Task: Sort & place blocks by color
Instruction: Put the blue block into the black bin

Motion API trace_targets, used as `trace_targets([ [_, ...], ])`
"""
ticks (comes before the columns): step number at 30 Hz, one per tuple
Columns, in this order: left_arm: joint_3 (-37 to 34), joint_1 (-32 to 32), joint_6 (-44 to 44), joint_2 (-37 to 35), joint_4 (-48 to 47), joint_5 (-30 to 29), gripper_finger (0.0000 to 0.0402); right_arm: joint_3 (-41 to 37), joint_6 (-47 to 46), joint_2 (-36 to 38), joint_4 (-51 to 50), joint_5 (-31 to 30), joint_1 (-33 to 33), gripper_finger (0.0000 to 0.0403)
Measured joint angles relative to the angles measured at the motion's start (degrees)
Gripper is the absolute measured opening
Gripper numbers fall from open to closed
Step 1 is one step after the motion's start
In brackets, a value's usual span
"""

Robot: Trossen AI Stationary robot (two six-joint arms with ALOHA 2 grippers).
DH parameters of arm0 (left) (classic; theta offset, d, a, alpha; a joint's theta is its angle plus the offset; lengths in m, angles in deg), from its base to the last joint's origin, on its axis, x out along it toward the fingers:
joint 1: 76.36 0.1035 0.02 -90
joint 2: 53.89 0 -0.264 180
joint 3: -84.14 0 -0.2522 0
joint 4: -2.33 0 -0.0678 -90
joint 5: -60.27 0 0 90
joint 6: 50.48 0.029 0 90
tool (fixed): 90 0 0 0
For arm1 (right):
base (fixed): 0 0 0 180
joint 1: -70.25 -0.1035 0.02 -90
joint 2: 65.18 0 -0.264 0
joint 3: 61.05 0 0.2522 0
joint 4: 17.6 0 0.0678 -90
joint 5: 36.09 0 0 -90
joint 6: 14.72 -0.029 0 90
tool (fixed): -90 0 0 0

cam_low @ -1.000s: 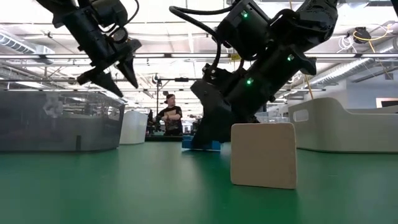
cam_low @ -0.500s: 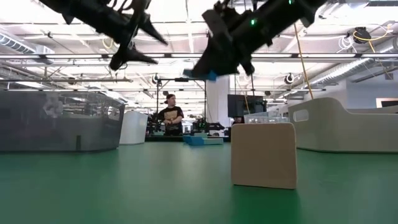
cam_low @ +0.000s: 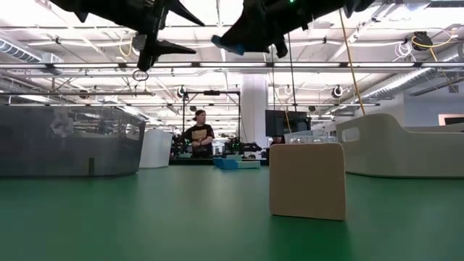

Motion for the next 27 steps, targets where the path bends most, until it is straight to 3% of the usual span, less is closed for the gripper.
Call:
trace_targets([
  [9, 0.0, -0.87, -3.71, 5.74, 2.02, 3.74, 0.0253, 0.92, 4.08, -0.06, -0.07, -0.01, -0.13, 0.0111],
  [16, 0.0, -0.82, -4.2, 7.03, 11.05, 3.73, 0.0253, 0.92, 3.95, -0.09, -2.54, 0.01, -0.31, 0.0111],
  [27, -0.03, 0.26, -4.42, 8.26, 10.4, 3.61, 0.0253, 0.92, 5.83, -0.05, -2.39, 0.03, -1.09, 0.0111],
])
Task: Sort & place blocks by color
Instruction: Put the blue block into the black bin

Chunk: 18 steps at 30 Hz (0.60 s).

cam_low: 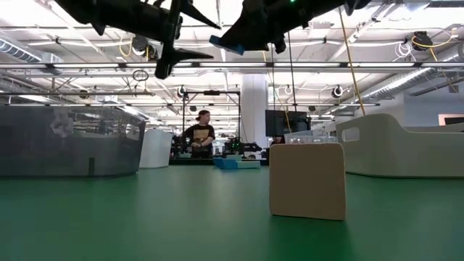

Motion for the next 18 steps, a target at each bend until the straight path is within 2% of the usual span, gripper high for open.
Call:
trace_targets([
  [5, -0.01, -0.16, -1.26, 2.64, 2.12, 0.06, 0.0251, 0.02, 0.98, 0.0, 1.35, -0.02, 0.0, 0.0111],
  [8, -0.01, -0.17, -1.29, 4.05, 4.8, -0.03, 0.0231, -0.02, 1.16, -0.07, 0.99, -0.01, 0.0, 0.0111],
  [11, -0.01, -0.16, -1.12, 4.48, 6.64, -0.04, 0.0189, 0.02, 1.12, 0.0, 0.99, -0.04, -0.15, 0.0111],
  [18, 0.03, -0.22, 2.0, 4.47, 7.99, -0.05, 0.0059, 0.02, 2.73, -0.09, 0.61, -0.89, -0.17, 0.0111],
])
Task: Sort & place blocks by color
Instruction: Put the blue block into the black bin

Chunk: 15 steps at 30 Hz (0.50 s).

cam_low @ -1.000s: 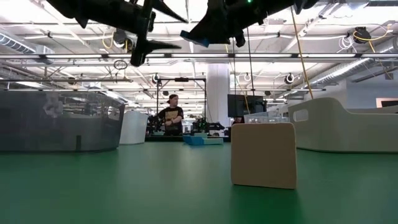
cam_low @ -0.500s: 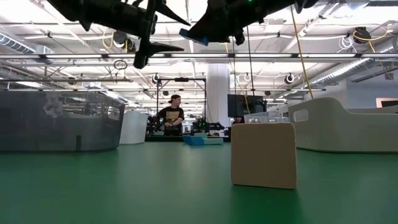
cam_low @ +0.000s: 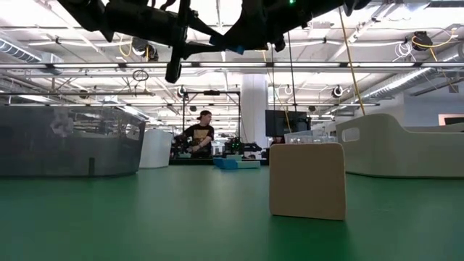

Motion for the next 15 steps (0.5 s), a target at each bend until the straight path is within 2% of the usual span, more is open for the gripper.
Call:
trace_targets([
  [2, 0.0, -0.2, 0.48, 0.03, 0.7, -0.06, 0.0058, 0.0, 0.91, 0.0, 0.15, -0.23, -0.01, 0.0115],
  [9, -0.04, -0.21, 3.41, 0.0, 1.06, 0.41, 0.0058, 0.0, 0.51, 0.11, 0.86, 0.83, -0.05, 0.0191],
  [15, -0.04, 0.22, 3.57, -0.02, 1.29, 0.52, 0.0058, 0.0, -1.25, 0.53, -0.96, 0.91, -0.07, 0.0209],
])
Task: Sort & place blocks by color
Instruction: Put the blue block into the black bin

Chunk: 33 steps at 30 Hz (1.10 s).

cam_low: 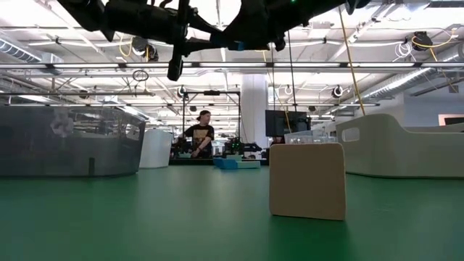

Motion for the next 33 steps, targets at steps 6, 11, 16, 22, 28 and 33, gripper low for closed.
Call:
trace_targets([
  [6, 0.0, 2.51, 0.95, -0.04, 0.02, -0.08, 0.0058, 0.02, -4.76, 3.94, -10.35, -1.13, 0.14, 0.0211],
  [11, 0.0, 4.94, 3.61, -0.04, -0.85, -0.3, 0.0058, 0.0, -13.32, 8.35, -19.29, -1.71, 0.52, 0.0212],
  [16, 0.02, 6.2, 8.47, -1.9, -8.35, 1.01, 0.0058, -0.02, -25.1, 10.33, -26.68, -2.12, 1.88, 0.0212],
  [22, 0.0, 5.9, 9.84, -7.5, -23.51, 1.04, 0.0058, -0.04, -27.41, 10.45, -33.67, -2.99, 3.29, 0.0212],
  [28, 0.02, 3.24, 6.92, -14.36, -34.53, -2.0, 0.0058, -0.04, -25.05, 10.46, -36.33, -3.06, 6.2, 0.0212],
  [33, 0.04, 0.25, 4.58, -18.99, -44.05, -6.83, 0.0058, -0.04, -24.12, 10.46, -34.47, -3.18, 8.7, 0.0212],
])
